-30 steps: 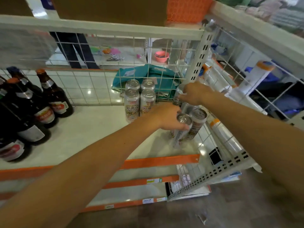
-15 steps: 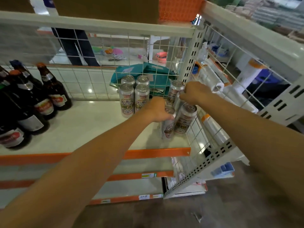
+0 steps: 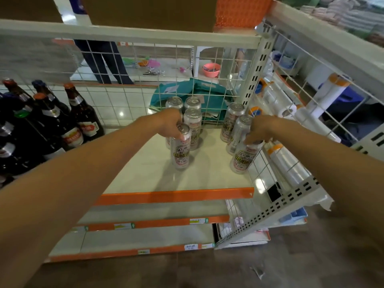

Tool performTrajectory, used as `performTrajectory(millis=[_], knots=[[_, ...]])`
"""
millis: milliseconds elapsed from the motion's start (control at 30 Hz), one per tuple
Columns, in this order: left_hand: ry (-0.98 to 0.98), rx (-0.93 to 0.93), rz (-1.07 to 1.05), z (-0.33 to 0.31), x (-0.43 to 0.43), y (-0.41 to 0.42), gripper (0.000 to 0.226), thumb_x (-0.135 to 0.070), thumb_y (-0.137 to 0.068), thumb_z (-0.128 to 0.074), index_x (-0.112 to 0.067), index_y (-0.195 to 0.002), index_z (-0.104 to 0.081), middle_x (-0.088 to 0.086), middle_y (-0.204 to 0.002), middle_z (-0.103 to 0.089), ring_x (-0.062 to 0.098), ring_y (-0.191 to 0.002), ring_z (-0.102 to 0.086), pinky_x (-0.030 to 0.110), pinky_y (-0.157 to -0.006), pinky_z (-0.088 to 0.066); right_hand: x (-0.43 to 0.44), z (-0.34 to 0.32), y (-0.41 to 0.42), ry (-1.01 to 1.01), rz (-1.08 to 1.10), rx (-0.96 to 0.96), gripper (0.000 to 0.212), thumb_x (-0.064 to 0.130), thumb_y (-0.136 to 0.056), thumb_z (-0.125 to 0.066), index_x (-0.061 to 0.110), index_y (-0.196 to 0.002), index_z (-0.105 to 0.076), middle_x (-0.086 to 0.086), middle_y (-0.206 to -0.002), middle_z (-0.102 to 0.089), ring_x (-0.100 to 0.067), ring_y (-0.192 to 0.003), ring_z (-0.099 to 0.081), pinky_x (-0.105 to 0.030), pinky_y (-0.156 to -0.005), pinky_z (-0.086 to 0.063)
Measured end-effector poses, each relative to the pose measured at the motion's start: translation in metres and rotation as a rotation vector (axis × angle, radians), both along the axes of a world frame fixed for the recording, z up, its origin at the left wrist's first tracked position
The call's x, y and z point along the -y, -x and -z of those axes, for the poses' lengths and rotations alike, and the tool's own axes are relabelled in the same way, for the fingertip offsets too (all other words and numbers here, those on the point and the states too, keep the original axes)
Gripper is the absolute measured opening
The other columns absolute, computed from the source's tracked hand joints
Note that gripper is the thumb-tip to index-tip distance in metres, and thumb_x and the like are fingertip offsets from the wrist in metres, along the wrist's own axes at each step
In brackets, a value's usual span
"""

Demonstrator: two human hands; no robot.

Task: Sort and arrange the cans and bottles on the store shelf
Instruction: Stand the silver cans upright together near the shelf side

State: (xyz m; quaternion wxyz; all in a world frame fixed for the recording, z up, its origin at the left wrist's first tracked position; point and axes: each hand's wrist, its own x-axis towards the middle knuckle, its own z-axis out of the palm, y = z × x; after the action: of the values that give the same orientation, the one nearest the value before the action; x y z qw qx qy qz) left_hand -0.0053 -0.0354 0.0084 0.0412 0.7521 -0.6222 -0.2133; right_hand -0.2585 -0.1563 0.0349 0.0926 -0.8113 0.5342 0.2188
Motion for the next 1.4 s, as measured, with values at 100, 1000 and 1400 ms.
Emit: performTrajectory(millis=[100, 1000, 1400], knots=[[0.008, 0.053, 0.015, 0.003, 0.000, -0.013, 0.033, -0.027, -0.081, -0.079, -0.013, -0.107, -0.065, 0.007, -0.107, -0.063, 0.023, -0.092, -0.057, 0.030, -0.074, -0.044, 0.005, 0.014, 0.004, 0.013, -0.030, -0.033, 0.045, 0.040, -0.081, -0.077, 0.010, -0.111, -0.062, -0.005, -0.092, -0.061, -0.020, -0.079, -0.062, -0.029, -0.062, -0.052], [0.004, 0.102, 0.035, 0.011, 0.012, -0.024, 0.052, -0.013, -0.084, -0.075, -0.008, -0.132, -0.054, 0.014, -0.125, -0.058, 0.031, -0.111, -0.057, 0.036, -0.090, -0.051, -0.029, 0.008, -0.108, 0.017, -0.292, 0.040, 0.056, 0.031, -0.082, -0.078, 0.012, -0.130, -0.057, -0.008, -0.123, -0.061, -0.029, -0.109, -0.059, -0.033, -0.084, -0.049], [0.015, 0.104, 0.052, 0.015, 0.011, -0.026, 0.052, -0.021, -0.079, -0.080, -0.010, -0.126, -0.060, 0.011, -0.121, -0.061, 0.030, -0.109, -0.058, 0.039, -0.093, -0.052, -0.038, 0.018, -0.148, 0.033, -0.297, 0.056, 0.061, 0.035, -0.076, -0.083, 0.007, -0.125, -0.060, -0.011, -0.118, -0.066, -0.029, -0.103, -0.063, -0.035, -0.082, -0.053]])
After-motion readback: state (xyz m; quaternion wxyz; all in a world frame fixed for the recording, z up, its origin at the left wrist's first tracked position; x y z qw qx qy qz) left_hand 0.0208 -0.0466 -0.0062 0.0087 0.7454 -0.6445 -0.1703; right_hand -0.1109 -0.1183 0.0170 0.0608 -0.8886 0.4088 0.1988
